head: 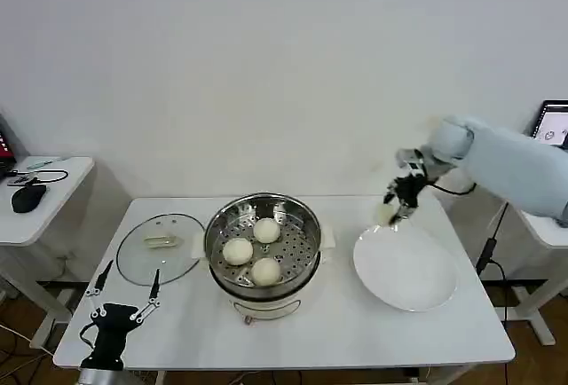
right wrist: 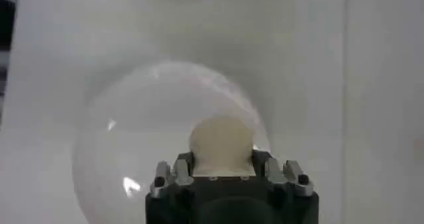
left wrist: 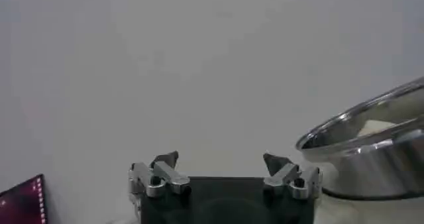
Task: Take steamed baozi put them in steamer then cover it.
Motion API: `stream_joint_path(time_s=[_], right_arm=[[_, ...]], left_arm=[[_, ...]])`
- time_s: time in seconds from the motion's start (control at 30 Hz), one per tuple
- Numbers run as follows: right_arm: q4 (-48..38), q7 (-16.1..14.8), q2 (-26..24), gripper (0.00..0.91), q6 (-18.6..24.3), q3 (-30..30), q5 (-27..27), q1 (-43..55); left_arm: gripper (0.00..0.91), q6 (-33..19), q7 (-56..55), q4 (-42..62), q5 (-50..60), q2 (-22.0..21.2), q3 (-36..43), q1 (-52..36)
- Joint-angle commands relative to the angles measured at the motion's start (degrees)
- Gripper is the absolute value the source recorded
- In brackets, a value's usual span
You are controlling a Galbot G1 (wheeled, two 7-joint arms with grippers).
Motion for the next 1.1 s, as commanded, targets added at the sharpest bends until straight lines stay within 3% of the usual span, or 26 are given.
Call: stream_joint_path(time_s=[0.03,0.23,0.37,0.53,1.1], right_arm=[[16.8,3.5,4.8,0.584,-8.6,-9.3,20.0,13.9],[16.5,5.0,11.0,0.584,-9.9,-11.6,25.3,16.6],[15.2,5.9,14.5,0.584,-10.3,-13.4,25.9,17.2],[15.4,8.1,16.9,0.584,-11.8,-15.3,30.1,16.8],[14.7,13.3,22.0,0.584,-14.0,-19.0,28.1,12.8]], left_arm=[[0.907,-0.2,0.0,0.1,-0.1,0.0,0.0,0.0],[0.907,-1.1,0.0,0.5,-0.4,-0.1,-0.3,0.3],[0.907,-1.7,0.0,1.1,-0.6,-0.2,-0.3,0.2],[0.907,-1.8,0.0,1.2,-1.1,-0.2,-0.4,0.2],[0.907,-2.7,0.0,2.3,-2.8,-0.1,-1.2,0.1]])
